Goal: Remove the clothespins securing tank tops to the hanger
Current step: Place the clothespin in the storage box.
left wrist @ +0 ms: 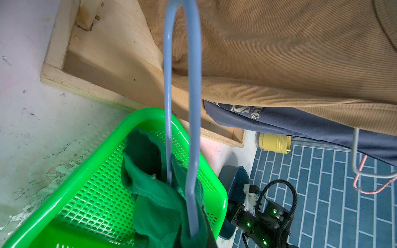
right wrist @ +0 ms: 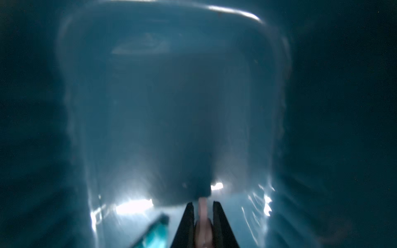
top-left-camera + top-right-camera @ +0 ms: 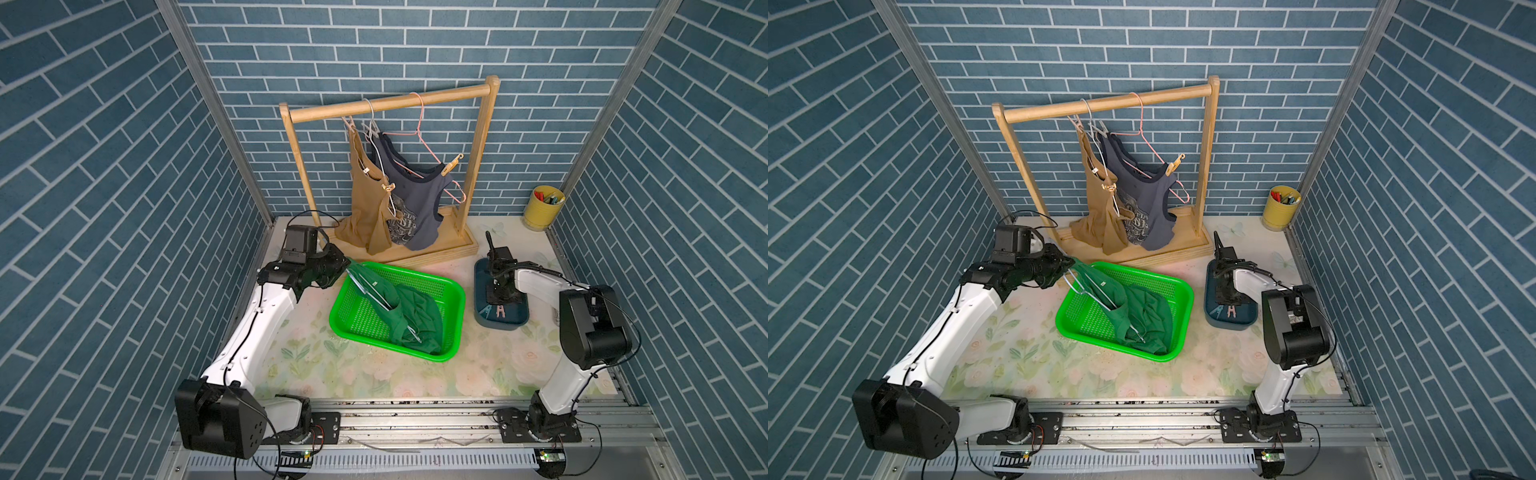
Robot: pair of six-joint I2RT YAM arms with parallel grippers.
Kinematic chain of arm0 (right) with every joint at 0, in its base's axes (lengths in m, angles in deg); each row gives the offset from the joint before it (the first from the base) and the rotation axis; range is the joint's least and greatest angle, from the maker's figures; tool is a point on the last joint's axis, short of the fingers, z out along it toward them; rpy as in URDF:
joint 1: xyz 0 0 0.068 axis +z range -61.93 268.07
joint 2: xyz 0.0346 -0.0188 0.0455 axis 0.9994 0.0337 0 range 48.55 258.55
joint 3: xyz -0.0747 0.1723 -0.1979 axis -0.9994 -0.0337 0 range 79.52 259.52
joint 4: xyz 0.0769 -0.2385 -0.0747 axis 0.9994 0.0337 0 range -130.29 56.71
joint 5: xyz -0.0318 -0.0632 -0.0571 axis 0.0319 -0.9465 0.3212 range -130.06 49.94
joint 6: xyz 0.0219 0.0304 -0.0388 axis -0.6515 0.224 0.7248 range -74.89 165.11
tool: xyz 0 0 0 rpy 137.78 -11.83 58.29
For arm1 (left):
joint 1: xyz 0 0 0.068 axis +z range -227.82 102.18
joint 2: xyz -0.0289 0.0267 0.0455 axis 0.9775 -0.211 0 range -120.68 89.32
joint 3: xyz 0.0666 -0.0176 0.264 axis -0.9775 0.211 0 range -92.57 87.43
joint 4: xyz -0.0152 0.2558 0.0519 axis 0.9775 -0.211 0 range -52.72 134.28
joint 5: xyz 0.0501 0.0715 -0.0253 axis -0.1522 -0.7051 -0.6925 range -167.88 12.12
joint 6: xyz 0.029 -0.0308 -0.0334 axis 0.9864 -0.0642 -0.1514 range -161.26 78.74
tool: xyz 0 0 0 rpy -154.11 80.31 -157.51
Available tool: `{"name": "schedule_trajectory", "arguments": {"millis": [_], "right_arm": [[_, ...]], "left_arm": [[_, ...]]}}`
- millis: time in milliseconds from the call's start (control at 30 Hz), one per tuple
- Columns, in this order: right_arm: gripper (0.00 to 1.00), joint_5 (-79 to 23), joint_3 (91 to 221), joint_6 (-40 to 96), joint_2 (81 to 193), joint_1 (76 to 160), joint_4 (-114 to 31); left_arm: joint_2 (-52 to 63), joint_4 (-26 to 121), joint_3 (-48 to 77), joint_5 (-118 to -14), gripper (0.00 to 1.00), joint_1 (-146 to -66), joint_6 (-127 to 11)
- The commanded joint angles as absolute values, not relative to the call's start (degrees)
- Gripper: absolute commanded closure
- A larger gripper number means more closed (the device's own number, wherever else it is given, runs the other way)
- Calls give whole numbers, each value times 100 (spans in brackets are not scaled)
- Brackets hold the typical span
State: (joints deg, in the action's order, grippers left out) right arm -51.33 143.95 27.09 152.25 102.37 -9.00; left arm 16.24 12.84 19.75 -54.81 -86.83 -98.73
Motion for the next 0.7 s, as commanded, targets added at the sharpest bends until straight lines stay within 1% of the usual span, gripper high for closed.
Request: {"name": "schedule_trajectory", "arguments": {"millis": [0,33,67,100,167,267,367,433,500,600,667], "right_arm": [[72,-4783,14640,2669,15591,10186,-826],[60,-4758,14683,2697,15650,10187,-814],[45,-4716,14719,2710,15672,10186,-799],[37,-4704,14733,2741,15645,10184,-781],[31,-4813,14770,2770,15495,10190,-630],[27,-5163,14827,2749,14875,10229,-47],[26,-5354,14773,2676,13661,10549,524],[28,-4960,14809,2603,12923,10953,689],[29,-4402,14939,2397,12410,11564,602],[29,-3755,15048,2014,12265,12417,-83],[29,-3625,15144,1831,12454,12869,-597]], "left_arm": [[1733,1332,1994,-5422,100,-8642,-9902],[1743,1336,2005,-5407,100,-8633,-9909],[1743,1351,2007,-5383,100,-8643,-9922],[1751,1361,2002,-5370,100,-8637,-9927],[1760,1355,1985,-5355,100,-8636,-9940],[1787,1307,1920,-5323,100,-8632,-9926],[1827,1354,1762,-4920,100,-8615,-9948],[1903,1137,1570,-5041,100,-8626,-9749],[1941,937,1354,-5313,100,-8638,-9351],[1967,1028,1340,-5467,100,-8643,-9031],[2031,1352,1485,-5349,100,-8666,-8973]]}}
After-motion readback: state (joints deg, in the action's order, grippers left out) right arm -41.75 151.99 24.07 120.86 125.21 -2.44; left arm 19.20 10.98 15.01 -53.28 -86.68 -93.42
